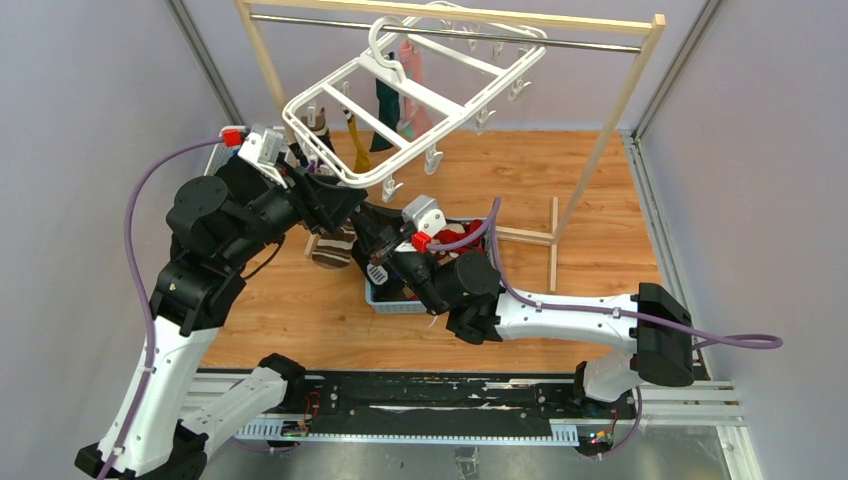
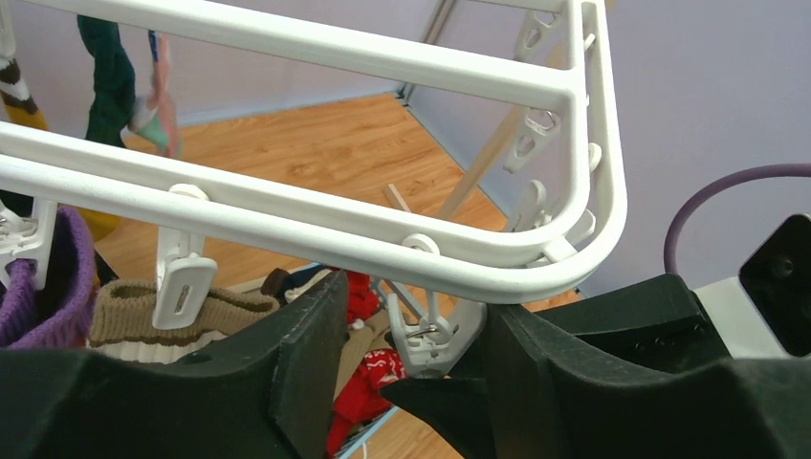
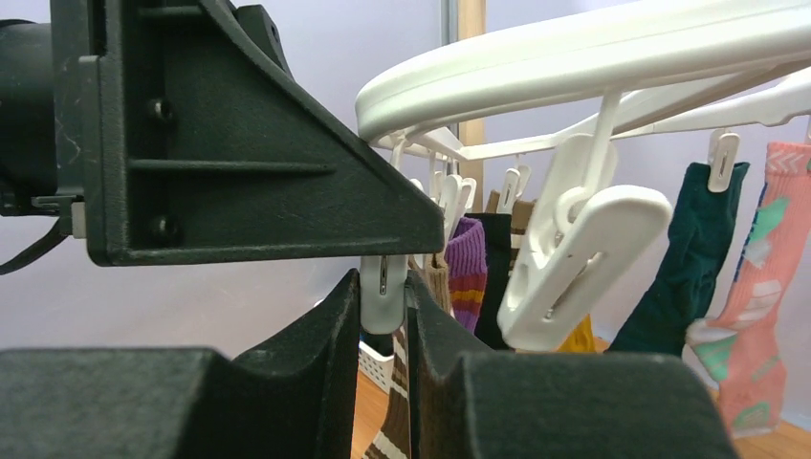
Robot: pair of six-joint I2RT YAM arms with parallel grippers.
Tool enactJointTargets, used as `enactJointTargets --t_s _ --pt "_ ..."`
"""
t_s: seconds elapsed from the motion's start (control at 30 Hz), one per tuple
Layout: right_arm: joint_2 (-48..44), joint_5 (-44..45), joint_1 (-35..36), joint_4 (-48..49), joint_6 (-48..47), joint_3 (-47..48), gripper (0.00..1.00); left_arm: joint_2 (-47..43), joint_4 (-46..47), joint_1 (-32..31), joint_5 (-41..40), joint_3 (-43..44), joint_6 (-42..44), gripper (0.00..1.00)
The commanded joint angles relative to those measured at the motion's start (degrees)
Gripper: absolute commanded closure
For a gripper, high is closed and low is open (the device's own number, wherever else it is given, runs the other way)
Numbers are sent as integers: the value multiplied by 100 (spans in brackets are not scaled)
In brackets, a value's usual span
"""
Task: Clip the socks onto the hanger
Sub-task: Open the clamp at the hanger.
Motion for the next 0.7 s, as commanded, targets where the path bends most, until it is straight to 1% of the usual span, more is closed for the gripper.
enactJointTargets --t_s 0.0,0.1,0.13,0.2,0.23,0.27,0.33,0.4,0.47,0.53,0.67 --pt "60 -23 188 -88 -240 188 100 33 60 13 -183 51 63 46" --pt "67 -8 193 -127 -250 202 100 41 130 13 -217 74 23 54" --pt "74 0 195 -140 -254 199 100 37 158 13 -232 76 9 58" --pt "68 11 202 -163 -251 200 100 23 196 13 -300 86 -8 70" --pt "57 12 202 -184 -243 188 96 17 192 13 -346 88 -18 78" --pt "31 26 202 -192 -230 165 89 -4 193 13 -398 80 -17 88" --pt "-65 144 196 -225 -189 77 71 -42 191 17 -456 50 -3 99" --pt "-287 247 202 -308 -138 -175 58 -55 129 13 -459 61 31 100" --pt "-607 269 182 -418 -39 -494 49 -38 11 14 -475 135 89 100" --pt "-998 298 168 -612 78 -870 45 -6 -139 13 -521 252 145 100" --pt "-1961 489 25 -1227 514 -1746 44 10 -305 13 -546 447 314 100"
